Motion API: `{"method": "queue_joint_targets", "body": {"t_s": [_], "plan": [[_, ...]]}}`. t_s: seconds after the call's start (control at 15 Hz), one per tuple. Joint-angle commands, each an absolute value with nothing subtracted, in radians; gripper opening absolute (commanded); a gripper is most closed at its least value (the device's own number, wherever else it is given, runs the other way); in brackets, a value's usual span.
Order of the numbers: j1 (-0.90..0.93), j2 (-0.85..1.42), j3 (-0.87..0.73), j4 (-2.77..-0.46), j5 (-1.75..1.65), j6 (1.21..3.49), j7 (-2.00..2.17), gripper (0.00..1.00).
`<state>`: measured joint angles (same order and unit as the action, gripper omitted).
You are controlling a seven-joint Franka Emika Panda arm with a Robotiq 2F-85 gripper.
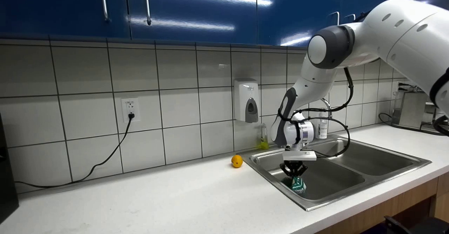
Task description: Move the Lays packet to the left counter
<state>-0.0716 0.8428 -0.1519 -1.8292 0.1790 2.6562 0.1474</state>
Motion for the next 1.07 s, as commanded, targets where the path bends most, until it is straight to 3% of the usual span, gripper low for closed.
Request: {"method": "queue_joint_targets", "body": {"t_s": [0.0,1.0], "plan": [[-0.096,0.750,-0.132,-1.886,0.174,2.650,0.151,0.00],[-0.166,0.386,-0.149,-2.187,0.135,2.622,0.023,0.00]]}}
